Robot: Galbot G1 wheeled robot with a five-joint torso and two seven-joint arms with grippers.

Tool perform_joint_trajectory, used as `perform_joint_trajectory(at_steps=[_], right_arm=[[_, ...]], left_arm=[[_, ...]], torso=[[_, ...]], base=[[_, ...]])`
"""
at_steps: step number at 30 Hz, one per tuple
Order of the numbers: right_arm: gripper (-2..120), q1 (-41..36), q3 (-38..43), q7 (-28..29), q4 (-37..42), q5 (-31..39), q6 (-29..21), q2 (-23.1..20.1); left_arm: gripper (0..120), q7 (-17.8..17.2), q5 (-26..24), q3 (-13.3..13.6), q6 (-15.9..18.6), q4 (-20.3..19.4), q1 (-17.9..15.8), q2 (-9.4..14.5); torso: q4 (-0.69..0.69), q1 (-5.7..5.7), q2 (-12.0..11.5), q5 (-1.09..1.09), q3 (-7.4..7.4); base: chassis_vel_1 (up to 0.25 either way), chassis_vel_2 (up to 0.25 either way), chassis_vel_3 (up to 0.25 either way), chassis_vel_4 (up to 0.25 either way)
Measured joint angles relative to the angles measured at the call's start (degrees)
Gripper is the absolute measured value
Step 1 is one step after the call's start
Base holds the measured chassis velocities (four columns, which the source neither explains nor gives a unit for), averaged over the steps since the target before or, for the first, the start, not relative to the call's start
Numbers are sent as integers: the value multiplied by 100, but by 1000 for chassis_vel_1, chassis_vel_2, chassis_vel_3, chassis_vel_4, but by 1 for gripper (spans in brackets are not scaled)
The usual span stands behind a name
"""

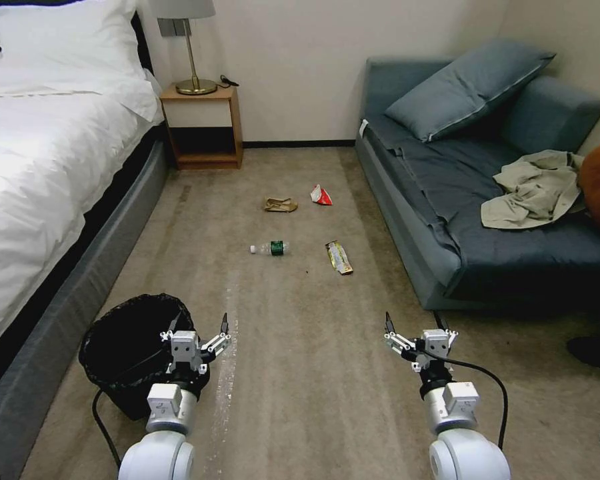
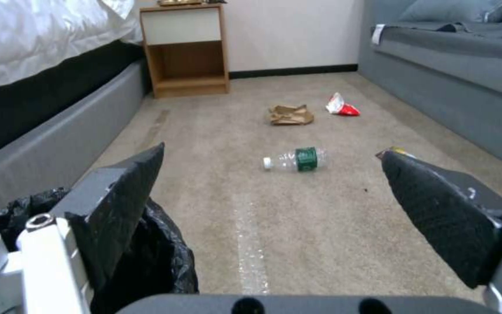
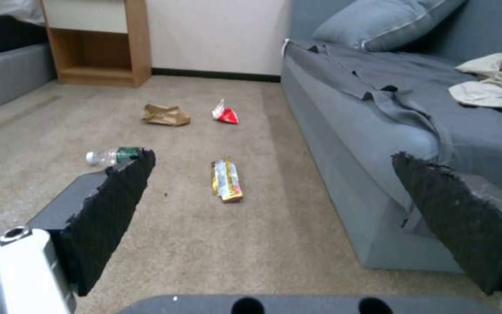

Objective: Pick up the trash bin, then pick up the garbage on the floor and place it into the trash bin.

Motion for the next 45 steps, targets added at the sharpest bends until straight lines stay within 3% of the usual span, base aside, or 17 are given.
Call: perform_joint_trajectory(at_steps=[32, 34, 36, 37, 38, 39, 40, 41, 42, 44, 45], right_arm=[[100, -94, -90, 16, -115, -74, 67, 58], [100, -712, -667, 81, -815, -478, 370, 408], [100, -712, -667, 81, -815, -478, 370, 408], [100, -904, -754, 115, -1038, -627, 485, 475], [100, -1003, -755, 139, -1141, -690, 556, 507], [100, -1039, -750, 140, -1182, -704, 575, 507], [100, -1039, -750, 140, -1182, -704, 575, 507], [100, -1056, -750, 144, -1209, -710, 582, 506], [100, -1056, -750, 144, -1209, -710, 582, 506], [100, -1064, -749, 146, -1211, -715, 588, 505], [100, -1064, -749, 146, -1211, -715, 588, 505]], left_arm=[[100, -98, -40, 17, -1, 38, -6, 29], [100, -627, -261, 104, 15, 315, -34, 195], [100, -627, -261, 104, 15, 315, -34, 195], [100, -896, -370, 151, 21, 446, -51, 270], [100, -1150, -485, 205, 43, 591, -62, 359], [100, -1361, -569, 237, 49, 691, -76, 424], [100, -1361, -569, 237, 49, 691, -76, 424], [100, -1631, -680, 281, 61, 830, -94, 509], [100, -1631, -680, 281, 61, 830, -94, 509], [100, -2080, -922, 380, -47, 1080, -120, 644], [100, -2080, -922, 380, -47, 1080, -120, 644]], torso=[[1, 0, 1, -4, 0], [-1, 0, 1, 2, 0], [-1, 0, 1, 2, 0], [12, 0, 1, -29, 1], [5, 0, 1, -37, 0], [3, 0, 1, -34, 0], [3, 0, 1, -34, 0], [4, 0, 1, -34, 0], [4, 0, 1, -34, 0], [3, 0, 1, -23, 0], [3, 0, 1, -23, 0]], base=[[0, 0, 0, 0], [0, 0, 0, 0], [0, 0, 0, 0], [0, 0, 0, 0], [0, 0, 0, 0], [0, 0, 0, 0], [0, 0, 0, 0], [0, 0, 0, 0], [0, 0, 0, 0], [0, 0, 0, 0], [0, 0, 0, 0]])
